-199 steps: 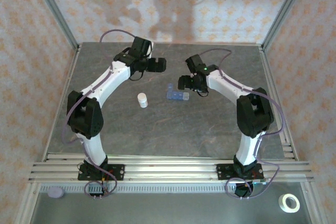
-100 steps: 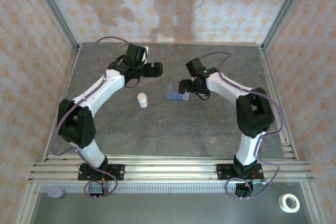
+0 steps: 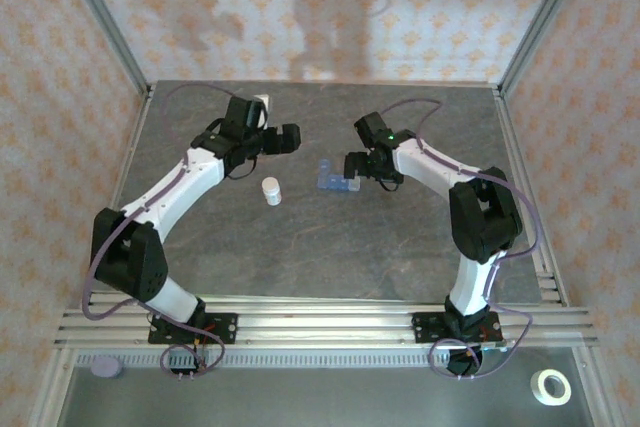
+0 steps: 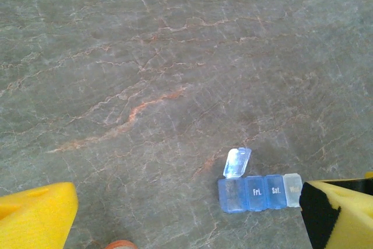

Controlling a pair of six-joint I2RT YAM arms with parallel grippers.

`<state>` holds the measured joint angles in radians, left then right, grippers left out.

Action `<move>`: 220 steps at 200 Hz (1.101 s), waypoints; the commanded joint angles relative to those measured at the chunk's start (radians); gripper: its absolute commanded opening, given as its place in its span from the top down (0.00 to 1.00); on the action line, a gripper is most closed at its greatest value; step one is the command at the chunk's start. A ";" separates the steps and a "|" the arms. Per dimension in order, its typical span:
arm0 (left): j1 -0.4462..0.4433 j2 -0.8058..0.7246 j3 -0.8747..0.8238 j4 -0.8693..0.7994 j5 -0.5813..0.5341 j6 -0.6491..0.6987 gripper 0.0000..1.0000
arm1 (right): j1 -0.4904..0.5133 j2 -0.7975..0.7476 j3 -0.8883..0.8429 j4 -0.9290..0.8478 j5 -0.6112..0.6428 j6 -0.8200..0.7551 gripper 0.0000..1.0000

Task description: Sort the pills into containers

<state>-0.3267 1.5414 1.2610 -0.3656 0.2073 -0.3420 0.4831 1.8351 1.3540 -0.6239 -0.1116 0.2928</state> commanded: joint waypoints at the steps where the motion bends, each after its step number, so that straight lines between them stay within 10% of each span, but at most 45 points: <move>1: 0.026 -0.054 -0.051 0.061 -0.017 -0.050 0.00 | 0.002 -0.040 0.017 0.004 -0.030 0.011 0.01; 140: 0.425 -0.180 -0.343 0.271 0.148 -0.360 0.00 | 0.333 0.266 0.632 -0.284 -0.073 -0.163 0.10; 220: 0.483 -0.160 -0.390 0.324 0.206 -0.370 0.00 | 0.394 0.481 0.899 -0.391 -0.054 -0.175 0.11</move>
<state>0.1452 1.3842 0.8814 -0.0860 0.3813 -0.7002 0.8680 2.2700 2.1841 -0.9504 -0.1909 0.1265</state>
